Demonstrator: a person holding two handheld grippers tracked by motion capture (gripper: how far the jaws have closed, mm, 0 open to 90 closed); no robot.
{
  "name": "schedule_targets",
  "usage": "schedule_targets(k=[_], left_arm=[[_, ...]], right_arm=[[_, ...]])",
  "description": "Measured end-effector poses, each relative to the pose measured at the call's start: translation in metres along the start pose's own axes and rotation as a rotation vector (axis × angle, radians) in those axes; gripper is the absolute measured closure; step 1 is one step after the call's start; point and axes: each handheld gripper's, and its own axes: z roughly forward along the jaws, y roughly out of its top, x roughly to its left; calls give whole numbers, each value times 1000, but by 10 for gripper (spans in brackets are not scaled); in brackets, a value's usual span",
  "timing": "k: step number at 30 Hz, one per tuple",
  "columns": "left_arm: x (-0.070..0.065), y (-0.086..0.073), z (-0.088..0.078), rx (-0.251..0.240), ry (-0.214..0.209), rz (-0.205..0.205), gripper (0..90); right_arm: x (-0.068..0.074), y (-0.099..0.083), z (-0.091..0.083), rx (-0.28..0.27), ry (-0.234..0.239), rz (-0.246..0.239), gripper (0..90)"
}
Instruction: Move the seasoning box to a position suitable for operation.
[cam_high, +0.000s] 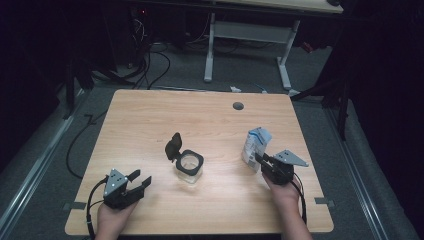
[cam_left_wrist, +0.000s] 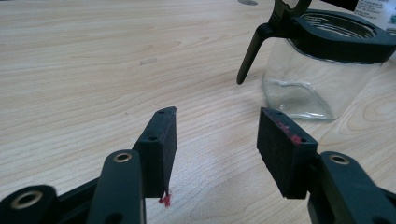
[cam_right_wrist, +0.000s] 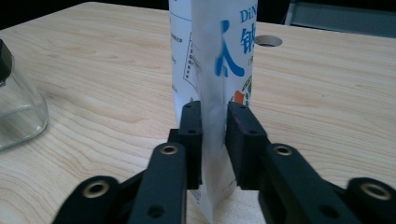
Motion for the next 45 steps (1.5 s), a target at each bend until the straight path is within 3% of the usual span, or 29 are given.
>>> schedule_targets(k=[3, 19, 24, 31, 39, 45], left_arm=[[0, 0, 0, -2, -2, -2, 482], [-3, 0, 1, -3, -31, 14, 475], [-4, 0, 1, -9, -37, 24, 470], [-7, 0, 2, -15, -48, 34, 469], [-9, 0, 4, -23, -65, 31, 469], [-11, 0, 4, -31, -78, 36, 468]], right_arm=[[2, 0, 0, -5, -9, -22, 836], [4, 1, 1, 2, -23, 42, 864], [3, 5, -2, 21, -12, 30, 868], [4, 13, -15, 52, 8, 1, 877], [1, 24, -34, 82, 48, 22, 879], [7, 31, -46, 147, 55, -36, 879]])
